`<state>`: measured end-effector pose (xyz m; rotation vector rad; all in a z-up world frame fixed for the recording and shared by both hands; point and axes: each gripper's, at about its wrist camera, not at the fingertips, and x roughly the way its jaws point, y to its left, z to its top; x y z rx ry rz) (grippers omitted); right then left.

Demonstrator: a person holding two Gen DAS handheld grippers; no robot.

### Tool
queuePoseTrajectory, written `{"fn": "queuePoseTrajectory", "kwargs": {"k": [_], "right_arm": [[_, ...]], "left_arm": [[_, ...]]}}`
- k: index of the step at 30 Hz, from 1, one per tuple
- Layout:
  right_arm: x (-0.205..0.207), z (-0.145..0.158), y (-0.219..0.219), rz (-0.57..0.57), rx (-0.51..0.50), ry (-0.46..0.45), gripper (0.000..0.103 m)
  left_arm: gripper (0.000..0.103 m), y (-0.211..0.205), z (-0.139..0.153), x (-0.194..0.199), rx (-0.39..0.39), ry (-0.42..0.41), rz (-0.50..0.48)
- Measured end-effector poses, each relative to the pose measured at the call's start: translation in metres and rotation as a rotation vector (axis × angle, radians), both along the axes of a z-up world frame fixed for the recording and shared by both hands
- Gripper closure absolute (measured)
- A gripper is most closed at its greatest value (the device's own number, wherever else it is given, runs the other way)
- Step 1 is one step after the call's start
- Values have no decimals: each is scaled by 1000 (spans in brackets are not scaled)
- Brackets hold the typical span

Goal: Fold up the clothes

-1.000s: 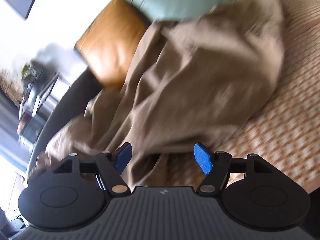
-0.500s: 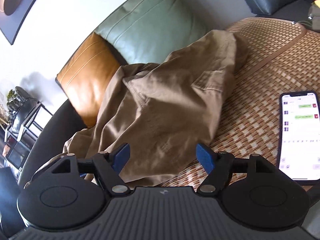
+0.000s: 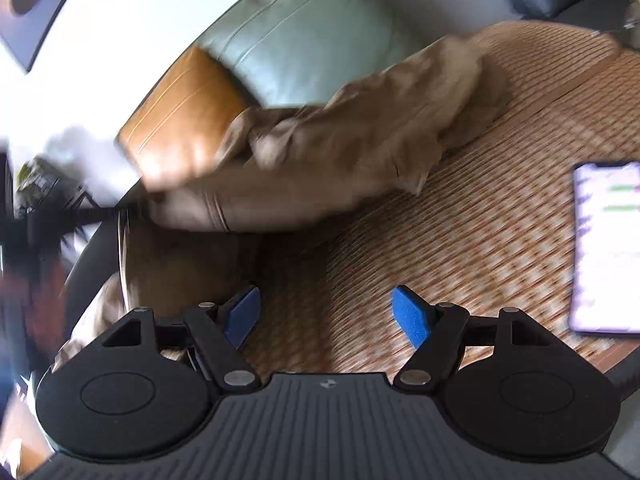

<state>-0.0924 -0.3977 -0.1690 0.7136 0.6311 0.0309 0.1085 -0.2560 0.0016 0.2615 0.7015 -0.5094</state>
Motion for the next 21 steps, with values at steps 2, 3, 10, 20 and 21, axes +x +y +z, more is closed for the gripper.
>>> {"fn": "queuePoseTrajectory", "kwargs": {"k": [2, 3, 10, 20, 21], "right_arm": [[5, -1, 22, 70, 16, 0, 26], [8, -2, 34, 106, 26, 0, 26], [20, 6, 128, 350, -30, -53, 26], [-6, 48, 151, 431, -172, -255, 26], [-3, 48, 148, 423, -172, -253, 26]], "left_arm": [[101, 8, 23, 14, -37, -6, 44], [101, 9, 30, 19, -47, -3, 60], [101, 18, 73, 59, -95, 17, 158], [101, 32, 108, 92, -155, 91, 186], [101, 35, 111, 91, -159, 100, 185]]}}
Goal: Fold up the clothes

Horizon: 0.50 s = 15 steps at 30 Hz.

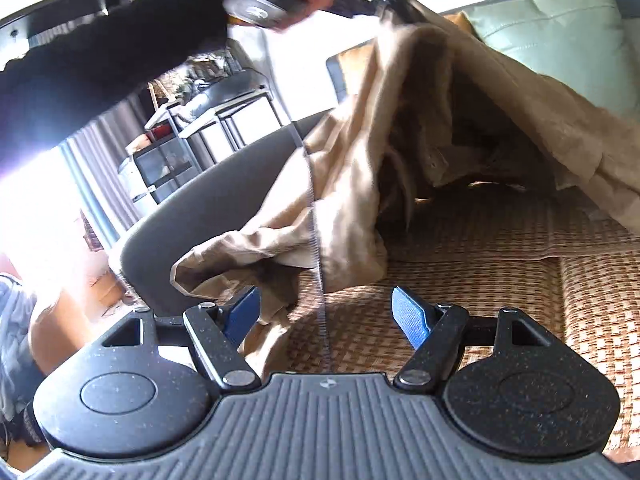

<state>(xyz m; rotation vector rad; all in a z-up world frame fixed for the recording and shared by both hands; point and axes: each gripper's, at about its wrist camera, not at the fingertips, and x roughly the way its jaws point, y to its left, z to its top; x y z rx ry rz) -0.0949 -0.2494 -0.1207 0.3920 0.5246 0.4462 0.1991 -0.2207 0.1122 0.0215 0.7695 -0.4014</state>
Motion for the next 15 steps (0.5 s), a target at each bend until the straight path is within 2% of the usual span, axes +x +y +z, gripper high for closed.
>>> {"fn": "queuePoseTrajectory", "kwargs": {"k": [1, 3, 5, 10, 12, 15], "right_arm": [[4, -1, -4, -13, 12, 8, 26], [12, -12, -20, -57, 111, 61, 29], [22, -24, -31, -94, 156, 118, 37], [51, -54, -6, 2, 100, 223, 46], [62, -65, 7, 49, 75, 261, 46], [69, -68, 28, 92, 91, 248, 43]], "left_arm": [[101, 3, 2, -1, 1, 4, -2], [101, 10, 3, -4, -2, 21, 1], [101, 14, 3, -6, -15, 41, 13], [101, 16, 5, -12, -9, 39, 21], [101, 15, 5, -14, -7, 32, 18], [101, 17, 5, -14, -8, 30, 15]]}}
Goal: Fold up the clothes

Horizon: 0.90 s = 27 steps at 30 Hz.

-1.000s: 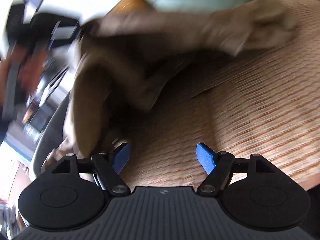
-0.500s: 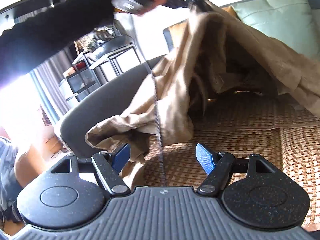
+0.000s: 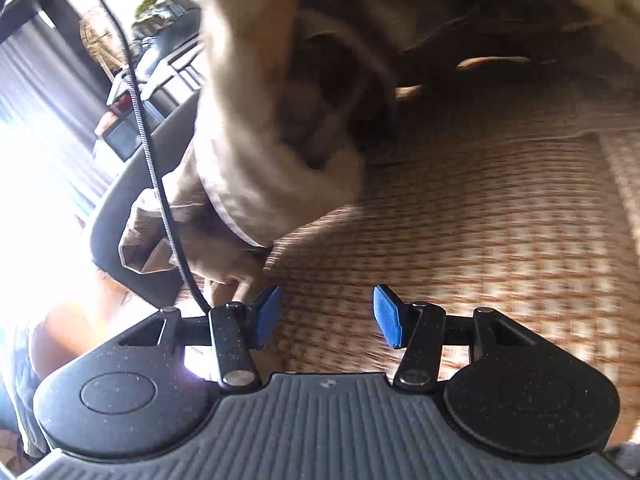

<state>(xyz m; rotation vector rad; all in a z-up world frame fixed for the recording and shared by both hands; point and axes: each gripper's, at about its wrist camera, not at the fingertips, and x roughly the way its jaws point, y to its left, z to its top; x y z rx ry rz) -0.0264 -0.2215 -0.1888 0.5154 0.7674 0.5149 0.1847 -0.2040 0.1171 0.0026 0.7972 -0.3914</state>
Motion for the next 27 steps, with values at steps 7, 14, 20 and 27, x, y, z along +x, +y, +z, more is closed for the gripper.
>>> {"fn": "queuePoseTrajectory", "kwargs": {"k": [7, 14, 20, 27], "right_arm": [[9, 24, 6, -91, -17, -188, 26], [26, 70, -7, -23, -1, -339, 92], [13, 148, -12, 29, 66, -558, 94], [-13, 246, -22, 84, 66, -816, 94]], "left_arm": [[101, 3, -1, 2, -5, -28, -31], [100, -2, 41, -30, -36, -177, -109], [100, -10, 109, -71, -50, -280, -140], [100, 4, 174, -112, -84, -370, -140]]}}
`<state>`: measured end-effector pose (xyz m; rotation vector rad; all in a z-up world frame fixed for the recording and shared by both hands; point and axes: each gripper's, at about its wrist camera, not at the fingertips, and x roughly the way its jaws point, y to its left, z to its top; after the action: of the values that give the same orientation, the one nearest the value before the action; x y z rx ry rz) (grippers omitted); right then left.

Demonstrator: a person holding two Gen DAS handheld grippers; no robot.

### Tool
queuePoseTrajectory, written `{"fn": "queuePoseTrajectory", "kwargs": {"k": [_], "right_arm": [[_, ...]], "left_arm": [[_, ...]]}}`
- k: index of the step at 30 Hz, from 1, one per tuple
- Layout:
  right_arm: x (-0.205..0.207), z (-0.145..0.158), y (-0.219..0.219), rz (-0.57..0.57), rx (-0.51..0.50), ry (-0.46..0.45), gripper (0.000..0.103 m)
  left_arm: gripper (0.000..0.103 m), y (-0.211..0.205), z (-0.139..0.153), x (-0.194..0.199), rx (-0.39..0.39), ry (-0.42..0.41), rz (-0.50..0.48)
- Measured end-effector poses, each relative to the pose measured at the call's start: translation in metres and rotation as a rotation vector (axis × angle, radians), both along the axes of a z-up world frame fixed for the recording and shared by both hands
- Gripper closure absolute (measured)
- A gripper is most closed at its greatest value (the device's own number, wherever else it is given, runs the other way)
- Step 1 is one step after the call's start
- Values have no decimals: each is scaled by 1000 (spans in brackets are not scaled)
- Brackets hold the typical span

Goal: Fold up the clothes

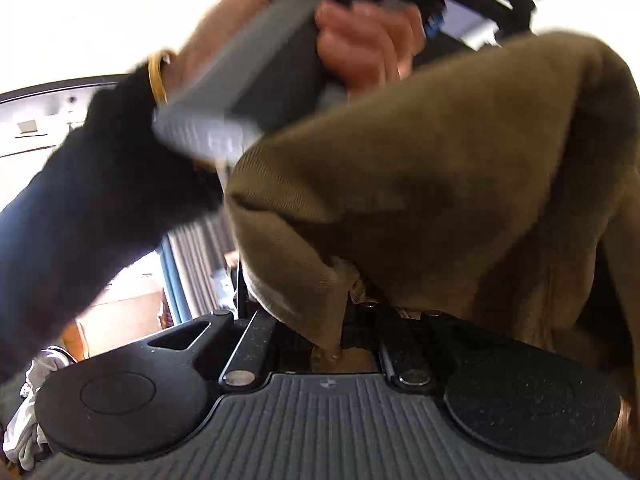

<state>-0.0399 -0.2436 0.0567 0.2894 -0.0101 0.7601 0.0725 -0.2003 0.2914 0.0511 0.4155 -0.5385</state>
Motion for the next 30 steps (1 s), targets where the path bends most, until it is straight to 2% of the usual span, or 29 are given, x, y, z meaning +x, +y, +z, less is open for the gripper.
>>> {"fn": "queuePoseTrajectory", "kwargs": {"k": [4, 7, 9, 10, 12, 14, 16, 18, 20, 22, 23, 25, 26, 28, 30], "right_arm": [[-3, 19, -3, -10, -44, -64, 94], [21, 12, -2, -17, -80, 3, 94], [46, -6, 6, -41, -149, 92, 93], [60, -17, 9, -55, -184, 141, 93], [89, -48, 12, -88, -251, 255, 92], [119, -84, 8, -115, -289, 395, 89], [145, -119, 1, -144, -315, 536, 86], [165, -151, -7, -183, -328, 660, 83], [171, -169, -22, -189, -294, 750, 73], [161, -167, -42, -179, -236, 752, 67], [156, -164, -52, -172, -210, 746, 55], [143, -153, -70, -154, -195, 678, 39], [134, -145, -76, -150, -201, 638, 37], [123, -123, -86, -159, -209, 554, 36], [110, -107, -79, -217, -254, 485, 35]], "left_arm": [[100, -1, 12, -3, 32, -50, 6], [95, -5, -20, 36, 55, 56, 55], [78, -4, -60, 68, 82, 142, 99], [74, -4, -83, 83, 98, 182, 119], [55, 1, -125, 108, 118, 254, 144], [51, 13, -160, 125, 98, 311, 156], [40, 27, -183, 135, 66, 347, 185], [38, 44, -196, 139, 37, 361, 196], [38, 63, -196, 132, -11, 341, 182], [38, 81, -191, 116, -49, 301, 165], [36, 87, -188, 104, -44, 267, 158], [30, 97, -185, 75, -19, 194, 143], [25, 101, -184, 59, 2, 156, 136], [24, 108, -193, 27, 50, 120, 114], [24, 110, -216, 1, 114, 129, 98]]}}
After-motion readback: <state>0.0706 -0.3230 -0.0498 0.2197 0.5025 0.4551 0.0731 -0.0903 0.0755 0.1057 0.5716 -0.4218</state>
